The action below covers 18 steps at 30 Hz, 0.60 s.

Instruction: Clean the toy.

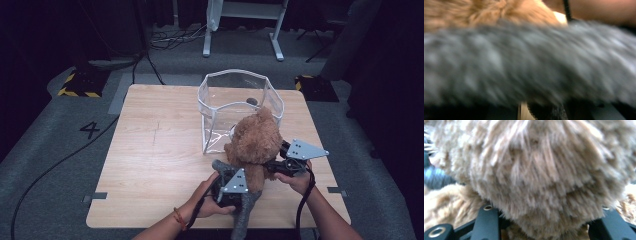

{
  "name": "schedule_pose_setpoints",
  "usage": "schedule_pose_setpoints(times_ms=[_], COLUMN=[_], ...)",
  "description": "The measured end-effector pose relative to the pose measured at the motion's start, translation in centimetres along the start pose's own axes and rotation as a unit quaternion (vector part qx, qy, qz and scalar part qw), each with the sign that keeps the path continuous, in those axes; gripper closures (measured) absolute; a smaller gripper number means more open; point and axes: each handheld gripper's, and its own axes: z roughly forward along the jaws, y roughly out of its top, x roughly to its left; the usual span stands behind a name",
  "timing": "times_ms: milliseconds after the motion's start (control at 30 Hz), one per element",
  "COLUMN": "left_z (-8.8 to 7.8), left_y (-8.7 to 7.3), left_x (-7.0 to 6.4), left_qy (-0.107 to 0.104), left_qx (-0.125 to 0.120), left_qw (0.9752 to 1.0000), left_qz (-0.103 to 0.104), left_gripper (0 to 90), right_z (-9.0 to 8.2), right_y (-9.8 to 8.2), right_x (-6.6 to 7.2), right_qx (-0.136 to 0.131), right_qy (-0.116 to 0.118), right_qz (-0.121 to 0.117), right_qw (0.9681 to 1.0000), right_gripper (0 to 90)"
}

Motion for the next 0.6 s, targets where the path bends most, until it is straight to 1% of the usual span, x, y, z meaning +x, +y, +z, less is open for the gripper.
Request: schedule_pose_setpoints(times_ms=[33,67,100,133,167,200,233,267,300,333,367,400,433,467,500,533,600], left_z=[0.6,1.1,1.4,1.7,1.7,1.6,1.5,1.4,1.2,1.1,0.9,0.2,-0.3,-0.3,-0.8,-1.5,-2.9], left_y=[0.0,-0.1,-0.2,-0.4,-0.7,-0.9,-1.2,-1.6,-1.9,-2.3,-2.7,-3.6,-4.1,-4.1,-4.6,-5.1,-6.1], left_x=[-0.1,0.0,0.1,0.2,0.3,0.5,0.6,0.7,0.8,0.9,1.0,1.3,1.5,1.5,1.8,2.1,2.9], left_qy=[0.022,0.043,0.057,0.073,0.078,0.078,0.078,0.071,0.066,0.066,0.062,0.067,0.069,0.069,0.073,0.078,0.088], left_qx=[0.014,0.028,0.042,0.050,0.056,0.062,0.069,0.073,0.078,0.090,0.094,0.103,0.108,0.108,0.109,0.108,0.111], left_qw=[0.9997,0.9987,0.9975,0.9961,0.9954,0.9951,0.9945,0.9947,0.9947,0.9937,0.9935,0.9920,0.9912,0.9912,0.9906,0.9897,0.9875], left_qz=[0.000,0.003,0.002,0.003,0.000,-0.005,-0.006,-0.005,-0.010,-0.013,-0.015,-0.027,-0.034,-0.034,-0.040,-0.052,-0.069], left_gripper=[76.1,76.7,77.4,78.0,78.7,78.9,79.2,79.3,79.3,79.3,79.3,79.2,79.2,79.2,79.2,79.2,79.2], right_z=[0.0,0.0,0.0,0.0,0.0,0.0,-0.1,-0.2,-0.2,-0.3,-0.4,-0.6,-0.7,-0.7,-0.8,-0.8,-0.9], right_y=[0.1,0.1,0.2,0.2,0.2,0.3,0.3,0.2,0.2,0.3,0.3,0.5,0.6,0.6,0.7,0.8,1.0], right_x=[0.1,0.2,0.3,0.3,0.3,0.3,0.3,0.3,0.3,0.2,0.2,0.3,0.4,0.4,0.4,0.6,0.7], right_qx=[0.000,0.000,-0.001,-0.002,-0.004,-0.006,-0.006,-0.008,-0.010,-0.012,-0.013,-0.017,-0.021,-0.021,-0.023,-0.025,-0.029], right_qy=[0.000,0.000,-0.001,0.000,-0.001,-0.002,0.001,0.003,0.005,0.007,0.009,0.010,0.012,0.012,0.015,0.015,0.017], right_qz=[-0.001,0.000,0.000,0.000,0.000,0.001,0.006,0.009,0.013,0.017,0.018,0.020,0.021,0.021,0.022,0.022,0.023], right_qw=[1.0000,1.0000,1.0000,1.0000,1.0000,1.0000,1.0000,0.9999,0.9998,0.9998,0.9997,0.9996,0.9995,0.9995,0.9994,0.9993,0.9992], right_gripper=[48.4,48.4,48.4,48.4,48.4,48.4,48.4,48.4,48.4,48.4,48.4,48.3,48.3,48.3,48.3,48.3,48.3])
